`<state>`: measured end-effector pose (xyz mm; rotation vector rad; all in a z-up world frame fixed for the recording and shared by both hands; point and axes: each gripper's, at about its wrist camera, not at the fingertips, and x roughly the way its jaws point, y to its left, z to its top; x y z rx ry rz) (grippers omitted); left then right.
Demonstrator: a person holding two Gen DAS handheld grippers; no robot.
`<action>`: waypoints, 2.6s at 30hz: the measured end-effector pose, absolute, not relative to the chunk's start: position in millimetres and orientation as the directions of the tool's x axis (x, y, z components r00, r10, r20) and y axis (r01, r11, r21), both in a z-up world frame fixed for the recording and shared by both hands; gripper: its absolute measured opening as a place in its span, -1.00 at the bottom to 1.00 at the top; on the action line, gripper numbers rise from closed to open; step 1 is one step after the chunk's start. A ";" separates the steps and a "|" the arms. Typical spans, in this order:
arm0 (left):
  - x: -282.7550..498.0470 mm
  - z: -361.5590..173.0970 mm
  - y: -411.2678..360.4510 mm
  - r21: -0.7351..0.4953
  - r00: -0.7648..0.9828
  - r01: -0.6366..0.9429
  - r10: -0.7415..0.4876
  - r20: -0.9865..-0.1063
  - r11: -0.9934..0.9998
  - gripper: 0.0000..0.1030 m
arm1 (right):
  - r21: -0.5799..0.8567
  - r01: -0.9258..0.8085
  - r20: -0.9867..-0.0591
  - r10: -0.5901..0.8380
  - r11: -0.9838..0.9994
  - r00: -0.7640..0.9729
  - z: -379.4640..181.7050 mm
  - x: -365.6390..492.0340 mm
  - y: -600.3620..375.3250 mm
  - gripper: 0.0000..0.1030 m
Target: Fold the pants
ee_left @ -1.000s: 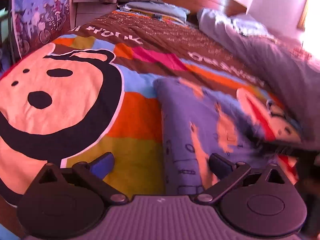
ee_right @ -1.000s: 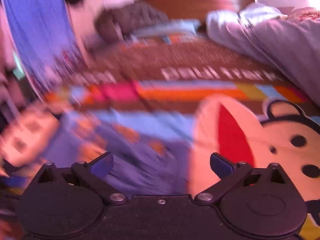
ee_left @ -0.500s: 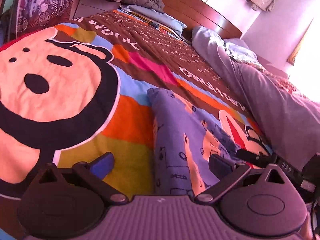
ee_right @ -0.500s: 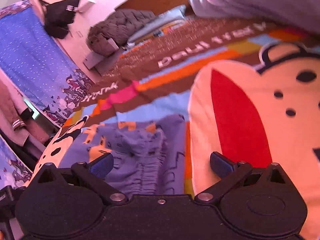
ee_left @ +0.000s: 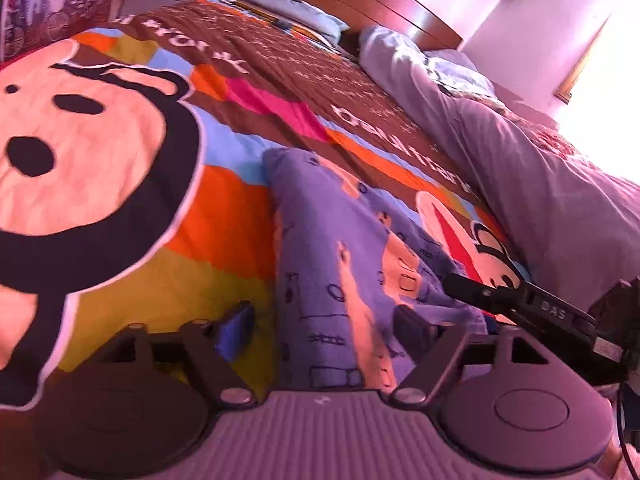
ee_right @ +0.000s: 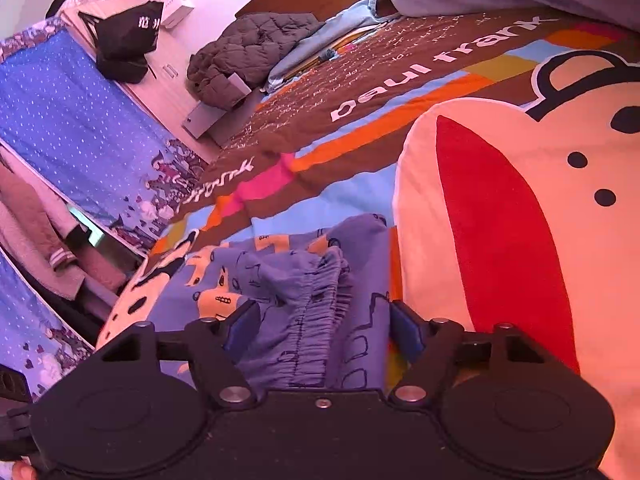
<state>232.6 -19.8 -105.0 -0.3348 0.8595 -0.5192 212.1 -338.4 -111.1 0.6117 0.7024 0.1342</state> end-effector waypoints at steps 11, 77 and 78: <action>230.8 -104.2 -20.9 -0.448 0.561 0.277 -0.522 -0.643 0.850 0.35 | 0.527 0.101 -0.592 0.279 0.844 0.756 -113.4 213.6 -333.6 0.20; 233.3 -77.2 112.6 -0.274 0.632 0.091 -0.268 -0.727 0.958 0.05 | 0.409 -0.113 -0.567 0.350 0.905 0.746 -110.1 259.8 -148.5 0.37; 232.5 -77.3 111.7 -0.270 0.634 0.094 -0.267 -0.726 0.958 0.09 | 0.403 -0.116 -0.568 0.347 0.908 0.746 -110.0 259.8 -147.3 0.39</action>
